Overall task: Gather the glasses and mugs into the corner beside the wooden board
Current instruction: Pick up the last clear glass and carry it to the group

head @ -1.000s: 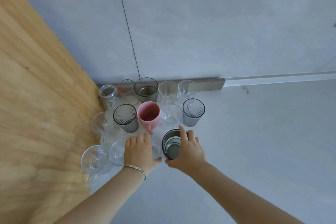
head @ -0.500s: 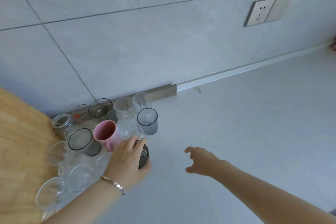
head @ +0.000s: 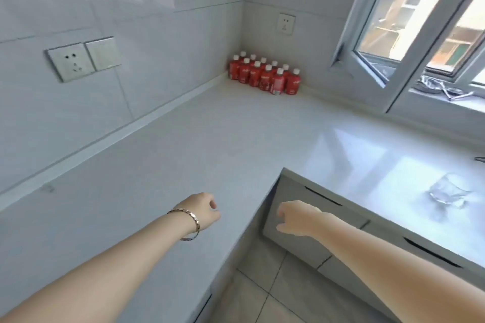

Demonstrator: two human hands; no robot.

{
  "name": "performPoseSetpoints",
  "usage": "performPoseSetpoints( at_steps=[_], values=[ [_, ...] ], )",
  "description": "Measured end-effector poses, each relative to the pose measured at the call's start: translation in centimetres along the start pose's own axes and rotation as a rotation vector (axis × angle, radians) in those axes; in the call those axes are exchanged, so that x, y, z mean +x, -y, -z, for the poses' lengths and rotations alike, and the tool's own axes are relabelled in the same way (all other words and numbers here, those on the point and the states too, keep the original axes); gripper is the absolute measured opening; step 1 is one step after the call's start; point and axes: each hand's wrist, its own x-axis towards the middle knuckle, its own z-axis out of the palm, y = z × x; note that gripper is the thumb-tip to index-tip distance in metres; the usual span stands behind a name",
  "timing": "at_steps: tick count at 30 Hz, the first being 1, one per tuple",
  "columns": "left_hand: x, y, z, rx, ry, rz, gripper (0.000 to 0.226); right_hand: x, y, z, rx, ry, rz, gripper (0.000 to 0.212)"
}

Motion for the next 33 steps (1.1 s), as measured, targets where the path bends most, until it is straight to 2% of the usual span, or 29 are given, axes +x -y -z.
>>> performPoseSetpoints(
  at_steps=[8,13,16,19,22,25,29,33],
  values=[
    [8.1,-22.1,-4.7,0.196,0.151,-0.242,0.028,-3.6,-21.8,3.8,0.169,-0.092,-0.335,0.039],
    [13.0,-33.0,-7.4,0.317,0.204,-0.398,0.028,-4.8,-32.0,3.4,0.32,-0.147,-0.455,0.045],
    [16.8,-38.8,-9.0,0.348,0.231,-0.464,0.031,-3.8,-37.6,3.4,0.355,-0.125,-0.55,0.047],
    [20.7,-44.1,-10.3,0.371,0.251,-0.52,0.035,-2.2,-42.7,4.5,0.371,-0.188,-0.636,0.045],
    [24.2,-48.0,-11.6,0.402,0.282,-0.547,0.036,-0.2,-47.0,5.8,0.403,-0.295,-0.731,0.047],
    [27.1,-50.4,-12.7,0.438,0.323,-0.545,0.036,2.1,-50.5,6.9,0.461,-0.349,-0.757,0.062],
    [29.9,-51.7,-13.5,0.43,0.358,-0.514,0.036,5.1,-53.7,6.9,0.485,-0.25,-0.72,0.097],
    [31.5,-51.8,-13.7,0.378,0.35,-0.446,0.035,7.0,-56.1,6.2,0.421,-0.149,-0.604,0.096]
  ],
)
